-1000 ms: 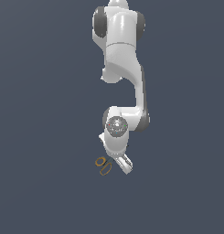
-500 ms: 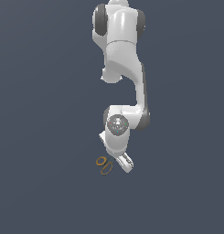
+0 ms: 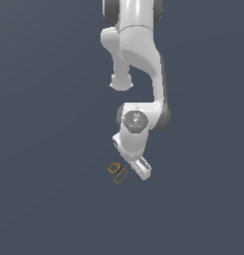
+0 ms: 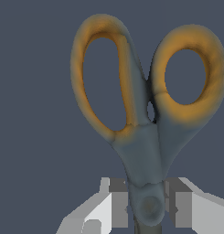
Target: Pick up the object and move it to a goal position.
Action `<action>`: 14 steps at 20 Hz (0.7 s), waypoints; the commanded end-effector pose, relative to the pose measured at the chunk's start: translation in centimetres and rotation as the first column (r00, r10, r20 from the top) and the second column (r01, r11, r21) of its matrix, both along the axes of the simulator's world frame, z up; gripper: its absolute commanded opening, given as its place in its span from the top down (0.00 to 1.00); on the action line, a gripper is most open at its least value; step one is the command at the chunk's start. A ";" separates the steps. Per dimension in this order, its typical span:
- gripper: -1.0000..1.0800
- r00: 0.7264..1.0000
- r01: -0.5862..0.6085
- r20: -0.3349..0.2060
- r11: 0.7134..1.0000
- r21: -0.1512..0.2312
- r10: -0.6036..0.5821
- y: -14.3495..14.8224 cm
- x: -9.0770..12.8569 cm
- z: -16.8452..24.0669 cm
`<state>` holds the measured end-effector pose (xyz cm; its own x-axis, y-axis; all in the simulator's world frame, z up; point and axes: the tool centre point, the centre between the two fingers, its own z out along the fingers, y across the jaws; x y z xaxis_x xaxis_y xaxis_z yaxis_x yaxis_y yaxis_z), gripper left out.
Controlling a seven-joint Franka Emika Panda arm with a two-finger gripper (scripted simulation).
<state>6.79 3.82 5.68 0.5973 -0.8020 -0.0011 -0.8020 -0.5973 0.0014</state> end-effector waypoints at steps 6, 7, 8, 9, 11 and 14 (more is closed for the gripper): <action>1.00 1.000 -0.001 0.002 1.000 0.001 0.001 2.7 -2.6 6.2; 1.00 1.000 -0.001 0.002 1.000 0.001 0.001 3.1 -3.0 7.1; 1.00 1.000 -0.001 0.002 1.000 0.001 0.001 3.5 -3.4 8.0; 1.00 1.000 -0.001 0.002 1.000 0.001 0.001 3.9 -3.8 8.9; 1.00 1.000 -0.001 0.002 1.000 0.001 0.001 4.8 -4.7 10.9; 1.00 1.000 -0.001 0.002 1.000 0.001 0.001 6.1 -6.0 13.9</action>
